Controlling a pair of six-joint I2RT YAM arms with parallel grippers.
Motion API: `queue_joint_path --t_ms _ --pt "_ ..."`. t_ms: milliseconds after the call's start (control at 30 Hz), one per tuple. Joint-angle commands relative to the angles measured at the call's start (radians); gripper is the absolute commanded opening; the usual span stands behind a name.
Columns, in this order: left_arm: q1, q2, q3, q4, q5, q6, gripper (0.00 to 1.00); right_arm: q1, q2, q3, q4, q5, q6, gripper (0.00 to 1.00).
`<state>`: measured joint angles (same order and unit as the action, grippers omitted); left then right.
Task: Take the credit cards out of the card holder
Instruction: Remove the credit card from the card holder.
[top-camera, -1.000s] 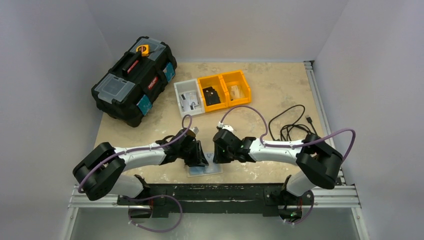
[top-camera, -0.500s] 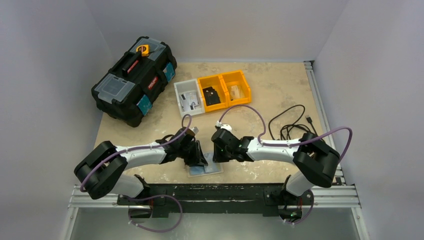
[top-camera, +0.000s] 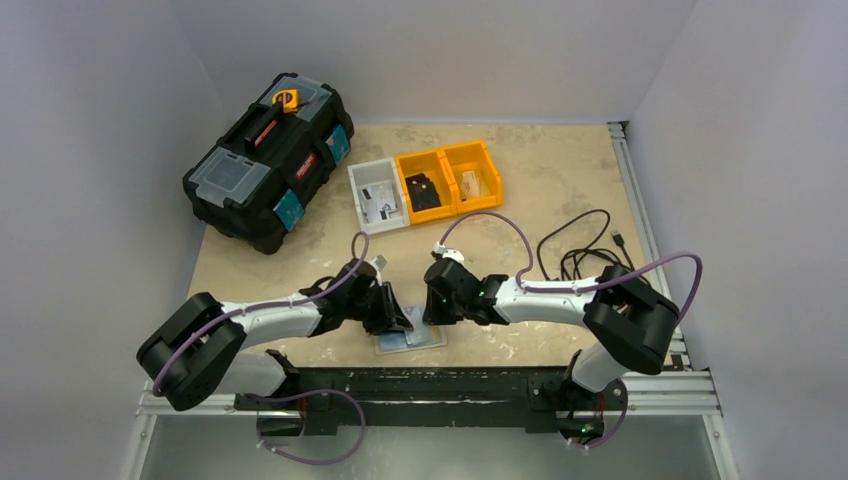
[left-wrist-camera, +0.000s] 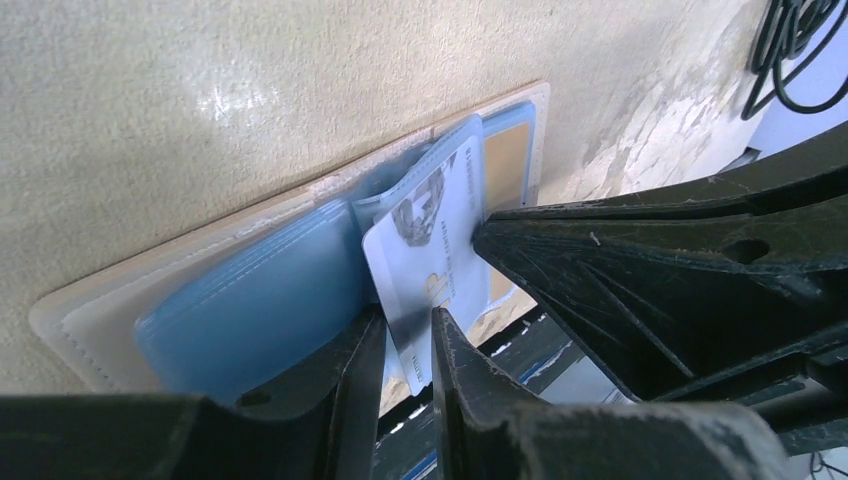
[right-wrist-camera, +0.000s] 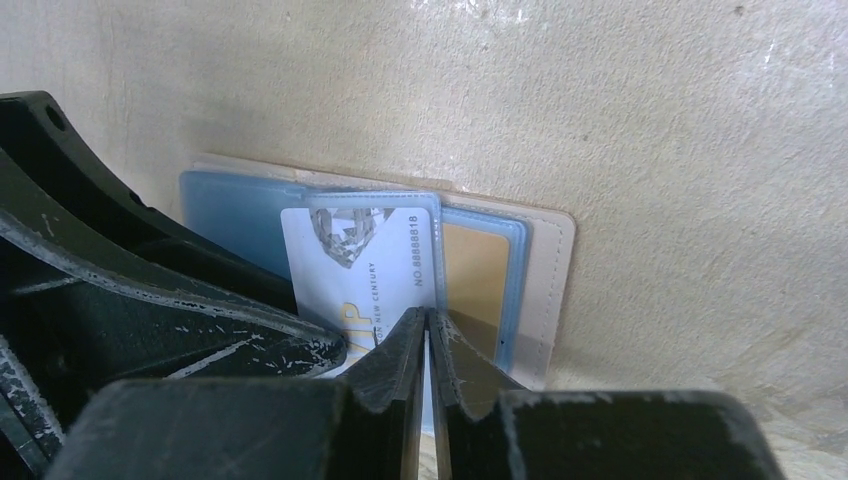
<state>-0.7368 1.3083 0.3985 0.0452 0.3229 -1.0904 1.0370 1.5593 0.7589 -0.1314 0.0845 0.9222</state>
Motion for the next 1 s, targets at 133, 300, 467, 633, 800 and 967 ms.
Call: queue_joint_path --t_ms 133,300,467,633,800,967 --pt "0.038 -0.034 -0.071 0.150 0.067 -0.061 0.23 -0.016 0.063 -0.056 -0.056 -0.012 -0.003 0.05" --pt "0.056 -0.061 -0.098 0.163 0.079 -0.067 0.23 -0.021 0.066 -0.065 -0.054 -0.014 -0.003 0.05" --pt "0.073 -0.101 -0.119 0.152 0.081 -0.066 0.24 -0.031 0.069 -0.075 -0.051 -0.017 -0.004 0.05" --pt "0.089 -0.100 -0.134 0.160 0.088 -0.064 0.23 -0.034 0.069 -0.073 -0.051 -0.019 -0.006 0.05" --pt "0.094 -0.090 -0.147 0.196 0.102 -0.078 0.17 -0.035 0.073 -0.069 -0.052 -0.020 -0.010 0.05" --pt "0.100 -0.090 -0.149 0.203 0.109 -0.080 0.08 -0.035 0.077 -0.074 -0.049 -0.022 -0.009 0.04"
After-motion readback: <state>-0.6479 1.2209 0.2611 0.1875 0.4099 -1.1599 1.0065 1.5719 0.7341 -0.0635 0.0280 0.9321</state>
